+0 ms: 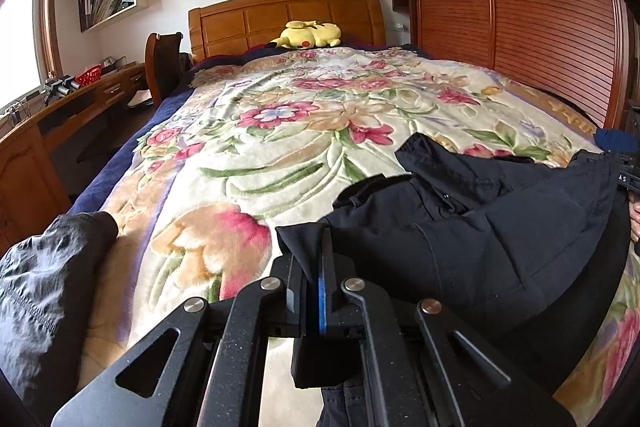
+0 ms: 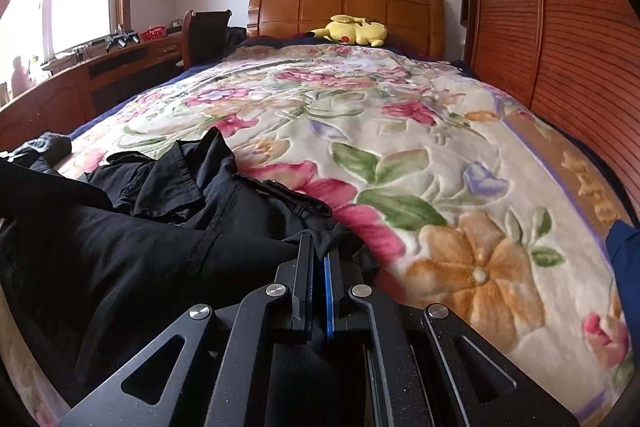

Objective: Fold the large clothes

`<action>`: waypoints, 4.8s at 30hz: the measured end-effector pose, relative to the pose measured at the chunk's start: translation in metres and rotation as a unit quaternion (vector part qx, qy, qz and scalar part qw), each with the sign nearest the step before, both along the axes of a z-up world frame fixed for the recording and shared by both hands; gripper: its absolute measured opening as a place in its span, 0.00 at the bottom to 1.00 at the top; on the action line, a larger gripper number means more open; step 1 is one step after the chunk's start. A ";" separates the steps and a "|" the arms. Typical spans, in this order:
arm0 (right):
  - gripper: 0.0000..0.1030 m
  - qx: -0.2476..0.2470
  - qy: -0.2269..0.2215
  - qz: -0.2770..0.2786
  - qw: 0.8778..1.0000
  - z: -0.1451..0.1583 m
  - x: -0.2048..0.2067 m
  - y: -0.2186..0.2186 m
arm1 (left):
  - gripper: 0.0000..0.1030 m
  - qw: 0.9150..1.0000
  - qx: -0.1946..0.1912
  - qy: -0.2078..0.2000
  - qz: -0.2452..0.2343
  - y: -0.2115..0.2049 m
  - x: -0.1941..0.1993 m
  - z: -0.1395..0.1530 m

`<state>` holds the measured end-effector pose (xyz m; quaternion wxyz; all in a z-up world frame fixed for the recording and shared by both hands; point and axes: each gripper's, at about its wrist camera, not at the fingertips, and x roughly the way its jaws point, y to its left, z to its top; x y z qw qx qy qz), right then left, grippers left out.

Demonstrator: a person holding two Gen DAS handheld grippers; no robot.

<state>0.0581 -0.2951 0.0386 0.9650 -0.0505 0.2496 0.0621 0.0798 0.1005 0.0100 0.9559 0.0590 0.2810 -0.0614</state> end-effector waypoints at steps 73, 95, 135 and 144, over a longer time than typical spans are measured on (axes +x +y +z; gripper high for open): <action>0.03 -0.209 0.098 0.190 0.954 0.031 0.081 0.223 | 0.78 0.997 -0.081 0.006 -0.014 0.020 -0.015 -0.002; 0.53 -0.081 0.048 0.106 0.990 0.076 0.156 0.190 | 0.78 0.997 -0.072 0.015 -0.027 0.004 -0.016 -0.007; 0.08 -0.221 0.129 0.031 0.966 0.012 0.085 0.055 | 0.78 0.996 -0.058 0.035 -0.058 -0.029 -0.015 -0.016; 0.06 -0.181 0.079 -0.038 0.980 0.037 0.146 0.035 | 0.78 0.996 -0.052 0.038 -0.059 -0.031 -0.014 -0.017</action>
